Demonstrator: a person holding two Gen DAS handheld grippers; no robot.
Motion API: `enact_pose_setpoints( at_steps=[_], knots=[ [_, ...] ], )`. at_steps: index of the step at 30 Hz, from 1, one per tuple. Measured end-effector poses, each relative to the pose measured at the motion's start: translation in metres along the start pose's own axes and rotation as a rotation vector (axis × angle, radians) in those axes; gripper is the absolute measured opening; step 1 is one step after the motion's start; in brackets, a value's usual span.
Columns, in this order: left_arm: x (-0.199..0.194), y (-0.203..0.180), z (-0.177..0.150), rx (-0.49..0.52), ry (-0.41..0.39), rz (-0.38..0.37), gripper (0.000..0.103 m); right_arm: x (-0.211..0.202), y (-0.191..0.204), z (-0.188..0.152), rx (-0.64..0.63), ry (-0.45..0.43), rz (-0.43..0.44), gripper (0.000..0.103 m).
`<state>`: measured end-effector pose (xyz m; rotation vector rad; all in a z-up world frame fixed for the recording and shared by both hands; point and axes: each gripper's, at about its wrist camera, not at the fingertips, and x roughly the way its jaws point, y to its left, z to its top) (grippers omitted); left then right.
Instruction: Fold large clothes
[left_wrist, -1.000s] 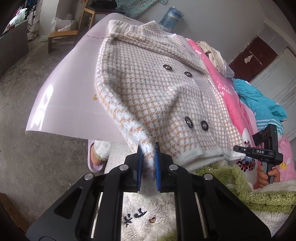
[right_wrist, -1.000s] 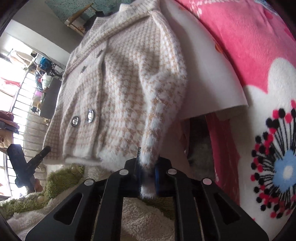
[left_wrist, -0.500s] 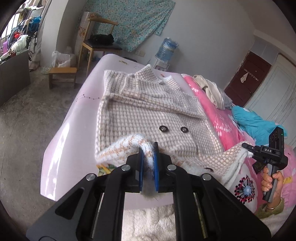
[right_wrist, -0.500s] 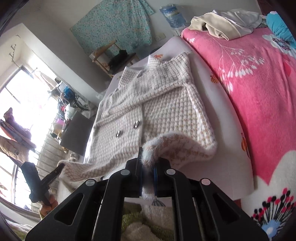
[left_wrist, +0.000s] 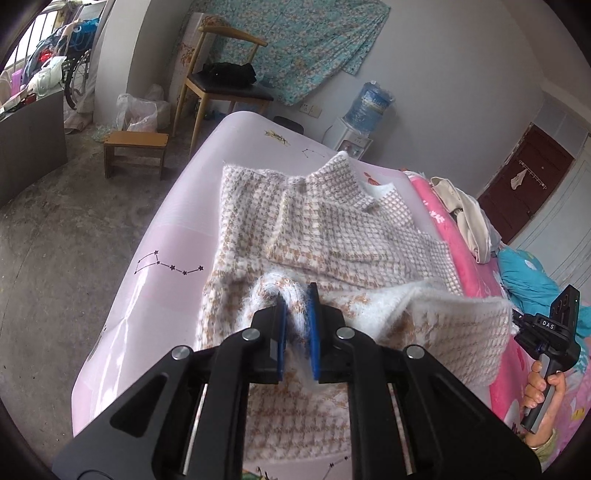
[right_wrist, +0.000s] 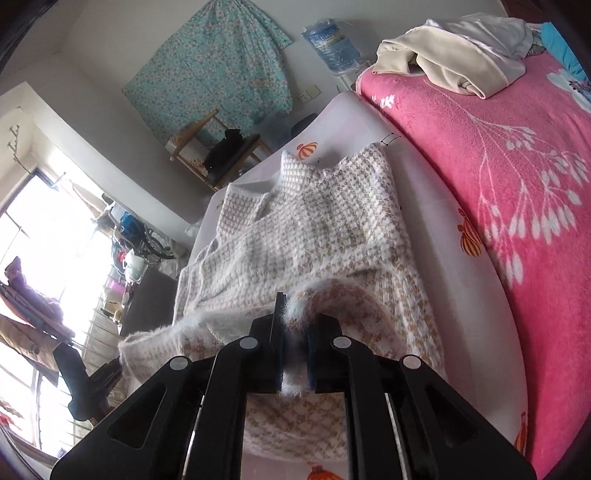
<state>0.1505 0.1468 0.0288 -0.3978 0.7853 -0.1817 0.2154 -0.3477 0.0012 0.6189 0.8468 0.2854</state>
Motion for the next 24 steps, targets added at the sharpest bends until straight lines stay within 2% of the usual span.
enact_pose_setpoints(
  at_steps=[1, 4, 5, 6, 7, 8, 9, 11, 13, 15, 18, 20, 21, 22, 23, 24],
  knots=[
    [0.014, 0.005, 0.003, -0.011, 0.029, 0.004, 0.014, 0.012, -0.006, 0.003, 0.012, 0.016, -0.004, 0.014],
    [0.047, 0.023, 0.002, -0.096, 0.147, -0.001, 0.032, 0.041, -0.025, 0.005, 0.069, 0.103, -0.045, 0.027],
    [0.05, 0.028, 0.0, -0.122, 0.156, -0.002, 0.041, 0.044, -0.031, 0.004, 0.088, 0.116, -0.045, 0.03],
    [0.047, 0.03, -0.002, -0.13, 0.132, 0.027, 0.053, 0.043, -0.033, 0.002, 0.094, 0.115, -0.042, 0.031],
    [0.04, 0.029, -0.004, -0.116, 0.094, 0.051, 0.058, 0.041, -0.033, 0.0, 0.083, 0.108, -0.038, 0.032],
    [0.032, 0.027, -0.005, -0.093, 0.058, 0.057, 0.061, 0.037, -0.03, -0.002, 0.06, 0.098, -0.038, 0.038],
    [0.023, 0.025, -0.006, -0.073, 0.033, 0.055, 0.062, 0.032, -0.027, -0.002, 0.032, 0.081, -0.052, 0.048],
    [0.01, 0.018, -0.008, -0.039, 0.009, 0.036, 0.062, 0.02, -0.015, -0.003, -0.054, 0.027, -0.134, 0.059],
    [0.001, 0.005, -0.011, 0.018, 0.004, 0.011, 0.062, 0.012, 0.001, -0.003, -0.153, -0.002, -0.177, 0.059],
    [0.0, -0.015, -0.019, 0.091, 0.032, -0.022, 0.062, 0.01, 0.017, -0.007, -0.228, 0.007, -0.161, 0.059],
    [0.015, -0.042, -0.036, 0.158, 0.122, -0.064, 0.062, 0.028, 0.04, -0.025, -0.33, 0.111, -0.132, 0.059],
    [0.031, -0.056, -0.05, 0.205, 0.156, -0.044, 0.061, 0.046, 0.05, -0.041, -0.406, 0.152, -0.195, 0.059],
    [0.039, -0.062, -0.056, 0.23, 0.171, -0.016, 0.058, 0.056, 0.051, -0.048, -0.434, 0.167, -0.232, 0.058],
    [0.046, -0.066, -0.062, 0.25, 0.176, 0.0, 0.053, 0.06, 0.051, -0.056, -0.446, 0.177, -0.255, 0.055],
    [0.054, -0.069, -0.068, 0.273, 0.184, 0.019, 0.04, 0.067, 0.049, -0.061, -0.449, 0.195, -0.268, 0.041],
    [0.059, -0.071, -0.074, 0.296, 0.194, 0.047, 0.033, 0.073, 0.046, -0.064, -0.445, 0.217, -0.265, 0.02]
  ],
)
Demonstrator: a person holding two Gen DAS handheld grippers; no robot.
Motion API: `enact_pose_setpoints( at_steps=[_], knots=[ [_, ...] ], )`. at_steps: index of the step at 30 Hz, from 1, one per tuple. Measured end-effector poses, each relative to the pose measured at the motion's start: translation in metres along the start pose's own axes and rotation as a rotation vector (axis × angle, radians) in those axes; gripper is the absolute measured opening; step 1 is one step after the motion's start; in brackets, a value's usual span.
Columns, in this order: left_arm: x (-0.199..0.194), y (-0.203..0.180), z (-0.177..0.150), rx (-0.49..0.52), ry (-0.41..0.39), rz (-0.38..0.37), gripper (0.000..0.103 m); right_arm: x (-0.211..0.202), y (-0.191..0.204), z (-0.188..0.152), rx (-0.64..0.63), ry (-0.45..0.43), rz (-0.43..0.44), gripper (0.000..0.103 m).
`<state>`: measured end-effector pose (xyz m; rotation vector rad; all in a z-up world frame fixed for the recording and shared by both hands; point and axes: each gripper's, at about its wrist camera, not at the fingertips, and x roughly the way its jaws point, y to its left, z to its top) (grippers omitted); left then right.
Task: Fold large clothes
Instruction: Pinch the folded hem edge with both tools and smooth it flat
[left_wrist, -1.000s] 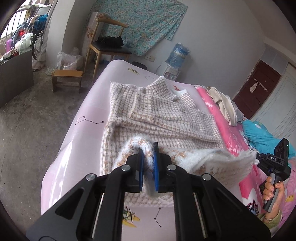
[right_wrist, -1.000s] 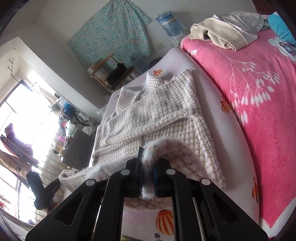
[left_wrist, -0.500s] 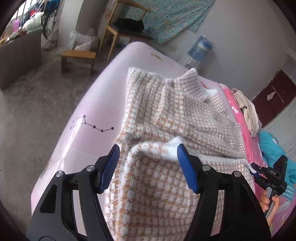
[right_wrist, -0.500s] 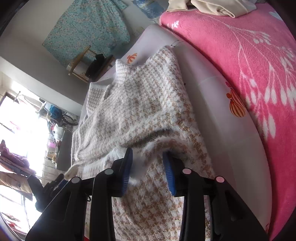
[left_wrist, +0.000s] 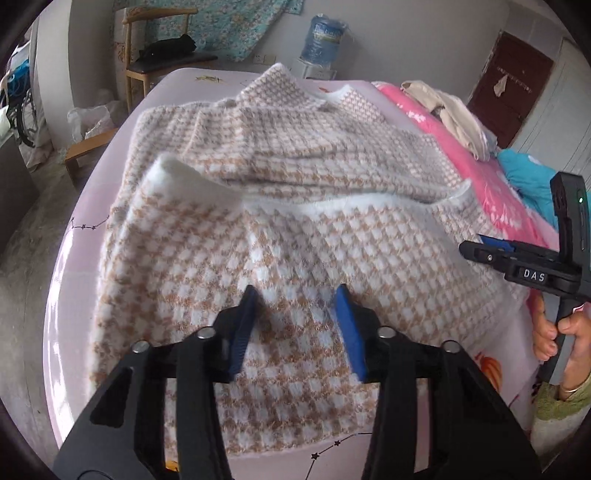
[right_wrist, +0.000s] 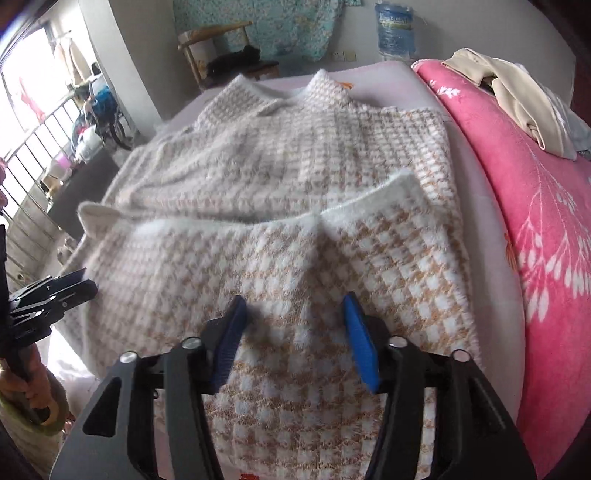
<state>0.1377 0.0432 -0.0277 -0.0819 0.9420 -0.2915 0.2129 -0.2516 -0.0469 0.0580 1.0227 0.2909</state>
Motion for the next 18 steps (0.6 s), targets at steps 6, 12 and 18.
enact_pose_setpoints(
  at_steps=[6, 12, 18],
  knots=[
    [-0.008, -0.009, -0.019, 0.067, 0.02, 0.063, 0.004, -0.008, 0.014, -0.017, -0.062, 0.025, -0.022, 0.005],
    [-0.009, -0.003, -0.027, 0.05, 0.002, 0.052, 0.004, -0.005, 0.01, -0.018, -0.052, 0.006, -0.016, 0.005],
    [0.004, 0.002, -0.014, 0.017, -0.009, 0.055, 0.004, 0.007, 0.003, -0.001, -0.016, -0.008, 0.014, 0.005]
  ],
)
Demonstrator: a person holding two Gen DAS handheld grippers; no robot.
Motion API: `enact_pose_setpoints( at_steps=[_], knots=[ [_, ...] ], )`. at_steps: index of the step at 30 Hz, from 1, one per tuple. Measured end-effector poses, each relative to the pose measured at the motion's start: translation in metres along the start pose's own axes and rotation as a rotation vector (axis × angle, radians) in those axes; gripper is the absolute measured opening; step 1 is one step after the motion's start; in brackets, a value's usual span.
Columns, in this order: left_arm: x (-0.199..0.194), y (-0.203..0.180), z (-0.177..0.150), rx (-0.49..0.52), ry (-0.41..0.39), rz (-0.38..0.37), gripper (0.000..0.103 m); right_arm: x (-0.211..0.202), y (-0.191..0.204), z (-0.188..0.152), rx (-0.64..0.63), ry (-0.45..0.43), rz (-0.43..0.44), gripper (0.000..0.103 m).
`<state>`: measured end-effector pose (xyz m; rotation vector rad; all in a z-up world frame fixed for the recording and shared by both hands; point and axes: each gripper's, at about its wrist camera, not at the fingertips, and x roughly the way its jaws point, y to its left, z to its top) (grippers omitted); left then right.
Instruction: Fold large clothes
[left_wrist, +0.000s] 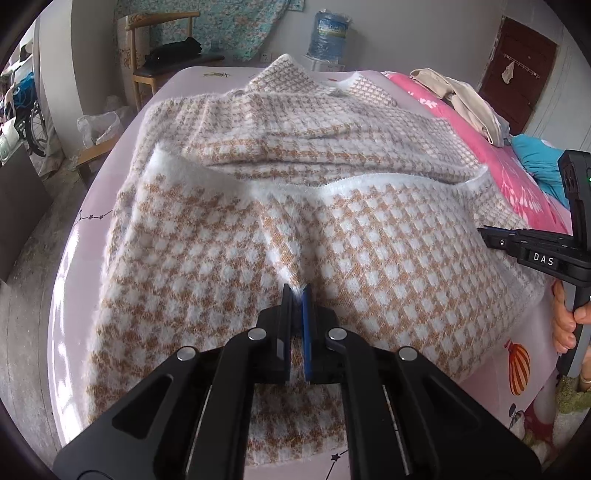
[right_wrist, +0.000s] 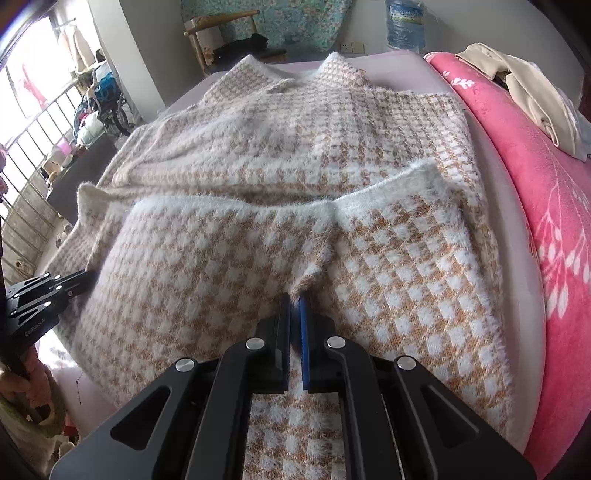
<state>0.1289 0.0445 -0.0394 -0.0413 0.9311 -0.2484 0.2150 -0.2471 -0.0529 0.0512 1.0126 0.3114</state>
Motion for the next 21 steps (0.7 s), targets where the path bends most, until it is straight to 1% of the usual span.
enact_pose_setpoints(
  at_steps=[4, 7, 8, 9, 11, 13, 15, 16, 17, 18, 19, 20, 21],
  knots=[
    [-0.003, -0.001, -0.003, 0.006, -0.007, -0.002, 0.005, 0.0, -0.002, -0.002, 0.001, -0.013, 0.017, 0.005],
    [-0.01, 0.006, 0.002, -0.017, -0.004, -0.036, 0.013, -0.01, -0.001, -0.002, -0.009, -0.021, 0.015, 0.006],
    [-0.016, 0.01, 0.005, -0.029, -0.026, -0.04, 0.022, -0.018, -0.002, -0.001, -0.01, -0.041, 0.021, 0.009],
    [-0.024, 0.015, 0.008, -0.038, -0.064, -0.048, 0.03, -0.027, -0.004, 0.0, -0.009, -0.069, 0.028, 0.016],
    [-0.036, 0.024, 0.017, -0.05, -0.128, -0.036, 0.038, -0.038, -0.011, 0.005, 0.002, -0.114, 0.016, 0.029],
    [-0.034, 0.035, 0.031, -0.054, -0.141, -0.008, 0.038, -0.038, -0.023, 0.014, 0.023, -0.132, -0.021, 0.03],
    [-0.022, 0.048, 0.043, -0.065, -0.131, 0.008, 0.038, -0.03, -0.038, 0.025, 0.065, -0.133, -0.011, 0.03],
    [-0.011, 0.058, 0.047, -0.089, -0.108, 0.026, 0.038, -0.023, -0.046, 0.029, 0.087, -0.125, -0.019, 0.03],
    [0.001, 0.069, 0.05, -0.126, -0.068, 0.051, 0.038, -0.014, -0.053, 0.032, 0.104, -0.106, -0.064, 0.03],
    [0.014, 0.082, 0.049, -0.17, -0.018, 0.071, 0.029, -0.004, -0.061, 0.034, 0.122, -0.076, -0.098, 0.026],
    [0.015, 0.091, 0.047, -0.203, -0.039, 0.06, 0.02, 0.004, -0.069, 0.033, 0.151, -0.049, -0.091, 0.02],
    [0.014, 0.097, 0.046, -0.228, -0.035, 0.046, 0.016, 0.005, -0.076, 0.032, 0.181, -0.053, -0.072, 0.014],
    [0.012, 0.1, 0.044, -0.239, -0.034, 0.038, 0.015, 0.005, -0.077, 0.031, 0.19, -0.054, -0.061, 0.014]
  ],
)
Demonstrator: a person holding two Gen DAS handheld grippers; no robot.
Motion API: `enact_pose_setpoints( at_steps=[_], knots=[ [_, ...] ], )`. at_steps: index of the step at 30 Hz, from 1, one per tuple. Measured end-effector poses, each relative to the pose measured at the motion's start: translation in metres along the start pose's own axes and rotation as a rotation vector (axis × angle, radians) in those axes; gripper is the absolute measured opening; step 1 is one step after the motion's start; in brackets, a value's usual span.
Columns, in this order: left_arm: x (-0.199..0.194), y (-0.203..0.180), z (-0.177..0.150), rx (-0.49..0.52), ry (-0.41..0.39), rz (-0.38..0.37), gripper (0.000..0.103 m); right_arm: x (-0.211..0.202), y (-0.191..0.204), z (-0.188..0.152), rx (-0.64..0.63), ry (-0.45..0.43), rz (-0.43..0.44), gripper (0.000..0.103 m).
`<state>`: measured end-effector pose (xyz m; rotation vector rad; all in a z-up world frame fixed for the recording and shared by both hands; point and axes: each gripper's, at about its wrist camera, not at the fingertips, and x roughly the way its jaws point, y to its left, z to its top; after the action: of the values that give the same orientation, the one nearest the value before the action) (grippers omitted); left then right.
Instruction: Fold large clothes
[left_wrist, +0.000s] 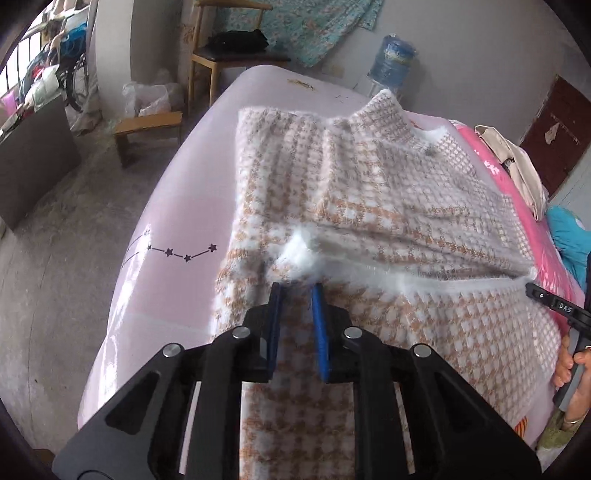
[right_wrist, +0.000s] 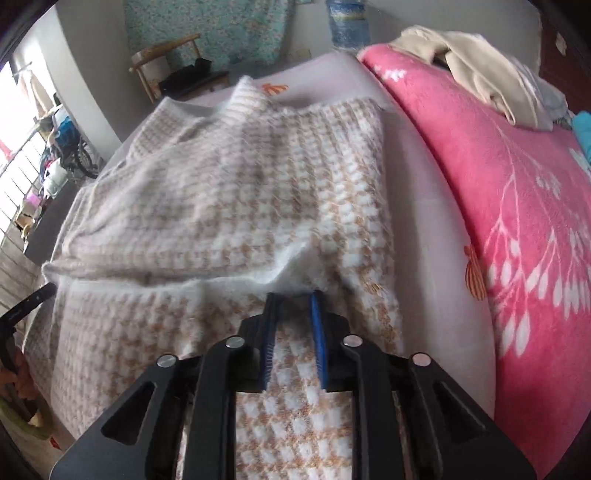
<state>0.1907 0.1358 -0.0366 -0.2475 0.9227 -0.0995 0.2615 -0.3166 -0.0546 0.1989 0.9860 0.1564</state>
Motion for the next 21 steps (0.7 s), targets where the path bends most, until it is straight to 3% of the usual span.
enact_pose_setpoints(
  at_steps=[3, 7, 12, 16, 18, 19, 21],
  knots=[
    [-0.004, 0.005, -0.004, -0.019, -0.001, 0.004, 0.011, -0.004, 0.004, -0.001, -0.007, 0.002, -0.027, 0.013],
    [-0.026, -0.003, -0.012, 0.03, -0.052, 0.033, 0.014, -0.031, 0.017, -0.005, -0.062, -0.06, -0.049, 0.018],
    [-0.07, -0.015, -0.029, 0.099, -0.122, -0.025, 0.021, -0.07, 0.017, -0.019, -0.078, -0.104, -0.009, 0.028],
    [-0.086, -0.03, -0.05, 0.147, -0.09, -0.051, 0.024, -0.088, 0.014, -0.046, -0.065, -0.063, 0.04, 0.041],
    [-0.092, -0.031, -0.065, 0.142, -0.06, -0.079, 0.037, -0.095, 0.009, -0.064, -0.043, -0.028, 0.078, 0.055],
    [-0.095, -0.032, -0.074, 0.136, -0.044, -0.099, 0.042, -0.099, 0.007, -0.074, -0.028, -0.006, 0.099, 0.057],
    [-0.098, -0.032, -0.092, 0.123, 0.003, -0.155, 0.069, -0.102, 0.001, -0.094, 0.009, 0.049, 0.148, 0.06]
  ],
)
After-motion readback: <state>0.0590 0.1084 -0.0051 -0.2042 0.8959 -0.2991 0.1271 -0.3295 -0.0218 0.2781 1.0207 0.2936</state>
